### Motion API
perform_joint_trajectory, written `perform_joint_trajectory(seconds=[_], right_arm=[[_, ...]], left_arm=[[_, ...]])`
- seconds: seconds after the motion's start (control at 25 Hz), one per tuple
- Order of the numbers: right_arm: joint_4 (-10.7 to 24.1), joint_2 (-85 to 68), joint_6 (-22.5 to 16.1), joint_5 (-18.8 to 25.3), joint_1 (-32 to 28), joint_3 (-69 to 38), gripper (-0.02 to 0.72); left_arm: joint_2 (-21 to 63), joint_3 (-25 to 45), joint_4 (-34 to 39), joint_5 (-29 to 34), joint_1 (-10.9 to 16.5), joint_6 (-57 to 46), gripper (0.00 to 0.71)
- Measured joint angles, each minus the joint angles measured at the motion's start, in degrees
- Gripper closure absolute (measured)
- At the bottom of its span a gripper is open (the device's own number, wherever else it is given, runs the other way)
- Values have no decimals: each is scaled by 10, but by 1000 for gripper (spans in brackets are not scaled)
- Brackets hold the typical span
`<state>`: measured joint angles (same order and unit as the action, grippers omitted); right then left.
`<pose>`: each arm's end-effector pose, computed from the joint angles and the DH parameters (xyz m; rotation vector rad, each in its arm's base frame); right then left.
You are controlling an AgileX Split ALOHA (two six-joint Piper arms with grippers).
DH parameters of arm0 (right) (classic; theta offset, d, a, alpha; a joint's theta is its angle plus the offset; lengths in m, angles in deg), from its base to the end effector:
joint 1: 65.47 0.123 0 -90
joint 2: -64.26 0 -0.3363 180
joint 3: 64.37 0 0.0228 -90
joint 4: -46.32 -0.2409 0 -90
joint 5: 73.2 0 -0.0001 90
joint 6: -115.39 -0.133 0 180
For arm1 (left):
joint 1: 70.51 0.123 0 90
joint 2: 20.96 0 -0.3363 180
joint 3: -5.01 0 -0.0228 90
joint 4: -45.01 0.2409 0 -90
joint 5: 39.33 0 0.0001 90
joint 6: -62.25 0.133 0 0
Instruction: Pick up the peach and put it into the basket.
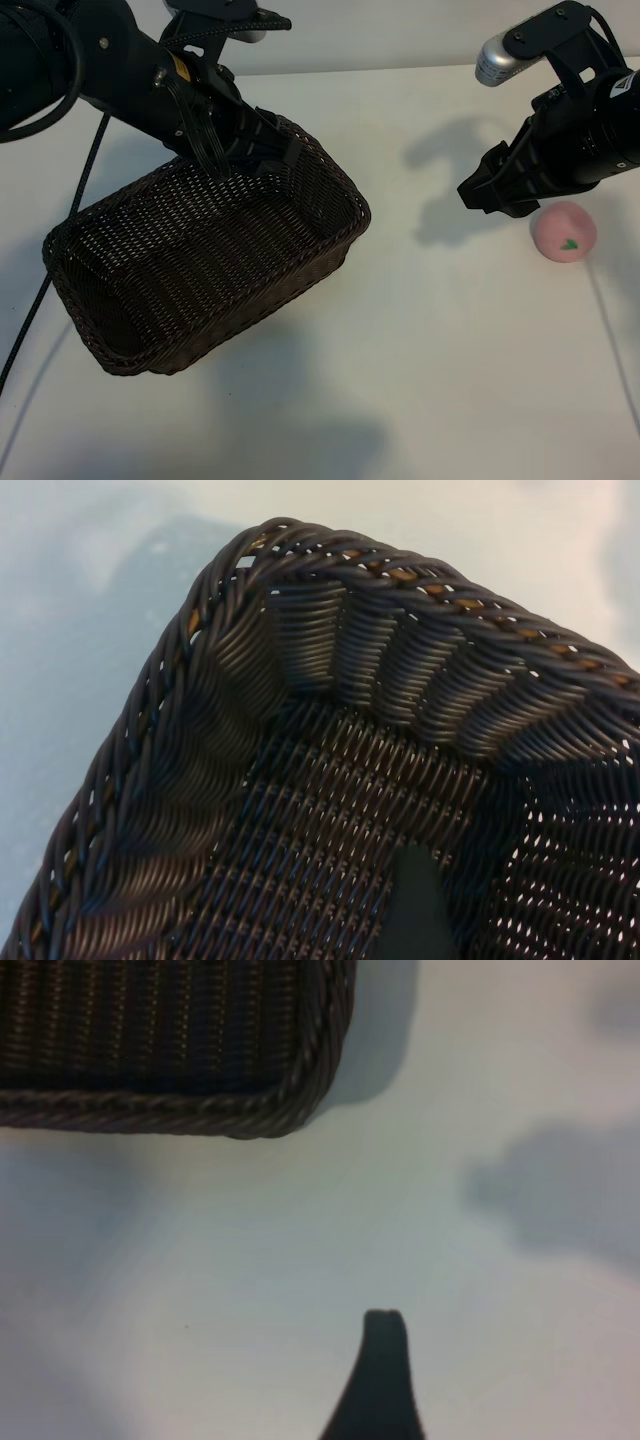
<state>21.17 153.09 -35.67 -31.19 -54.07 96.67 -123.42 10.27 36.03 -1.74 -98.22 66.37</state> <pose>0.2855 0.0962 0.3004 -0.5739 2.4820 0.3807 0.3348 -0.1902 0.2913 0.5843 2.4895 -0.3314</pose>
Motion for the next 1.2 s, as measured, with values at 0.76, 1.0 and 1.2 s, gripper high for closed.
perform_joint_trajectory(seconds=[0.76, 1.0, 1.2], right_arm=[[0, 0, 0, 0, 0, 0, 108], [0, 0, 0, 0, 0, 0, 108], [0, 0, 0, 0, 0, 0, 108]], left_arm=[[0, 0, 0, 0, 0, 0, 164], [0, 0, 0, -1, 0, 0, 164], [0, 0, 0, -8, 0, 0, 164]])
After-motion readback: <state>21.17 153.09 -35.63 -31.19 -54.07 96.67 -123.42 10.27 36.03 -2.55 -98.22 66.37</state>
